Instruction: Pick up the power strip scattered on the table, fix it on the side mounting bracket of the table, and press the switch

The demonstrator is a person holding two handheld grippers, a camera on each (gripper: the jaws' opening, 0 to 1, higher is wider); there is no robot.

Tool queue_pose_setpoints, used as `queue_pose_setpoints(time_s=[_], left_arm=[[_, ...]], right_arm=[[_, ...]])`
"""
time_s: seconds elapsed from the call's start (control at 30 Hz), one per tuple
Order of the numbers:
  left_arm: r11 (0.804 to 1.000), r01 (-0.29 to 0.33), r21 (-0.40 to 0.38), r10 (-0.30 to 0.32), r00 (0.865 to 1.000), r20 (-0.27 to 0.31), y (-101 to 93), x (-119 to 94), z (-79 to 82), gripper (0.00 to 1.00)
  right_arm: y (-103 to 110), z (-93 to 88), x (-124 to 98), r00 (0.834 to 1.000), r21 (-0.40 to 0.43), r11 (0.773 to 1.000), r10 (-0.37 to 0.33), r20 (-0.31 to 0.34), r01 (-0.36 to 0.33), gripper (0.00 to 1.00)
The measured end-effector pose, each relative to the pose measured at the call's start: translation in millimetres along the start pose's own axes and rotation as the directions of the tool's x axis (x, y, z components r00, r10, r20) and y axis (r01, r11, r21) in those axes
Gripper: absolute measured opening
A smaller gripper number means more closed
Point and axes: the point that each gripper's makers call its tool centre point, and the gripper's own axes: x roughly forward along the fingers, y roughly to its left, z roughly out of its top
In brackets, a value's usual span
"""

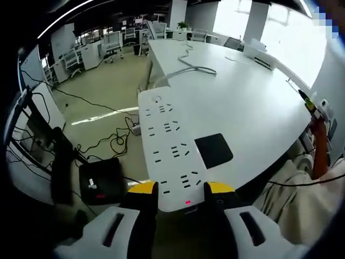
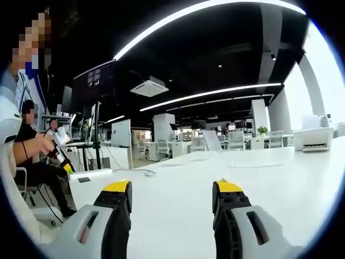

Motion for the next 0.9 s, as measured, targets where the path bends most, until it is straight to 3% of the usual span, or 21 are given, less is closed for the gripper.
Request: queue_pose_setpoints(time_s=[0.37,0.6,0.7,0.8,0.9], left_arm=[[1.0,-0.013,-0.011,0.013,1.0,0.0,0.2,-0.2,-0.9,0.38],[1.0,-0.019,-0.022,0.019,1.0,-0.002,0.3,-0.1,-1.7,0.39],[1.0,-0.019,-0.023,0.019,1.0,-0.007,-0.3,0.1,-1.9,0.39],[1.0,-0.02,-0.023,0.02,1.0,-0.019,0.0,0.6,-1.6,0.39],[1.0,-0.021,-0.021,0.02,0.999,-0.03,-0.1,0.6,-1.9,0.39]], right_arm=[[13.2,13.5,16.6,0.994,-0.045,0.994,0.092,-0.059,-0.095,0.57],[23.1,33.8,27.7,0.988,-0.102,0.984,0.136,-0.072,-0.143,0.56],[33.4,40.2,36.4,0.979,-0.116,0.974,0.186,-0.086,-0.196,0.56],[51.6,47.7,50.7,0.952,-0.066,0.952,0.291,-0.096,-0.298,0.56],[60.0,57.4,65.2,0.935,-0.074,0.936,0.336,-0.109,-0.345,0.56]])
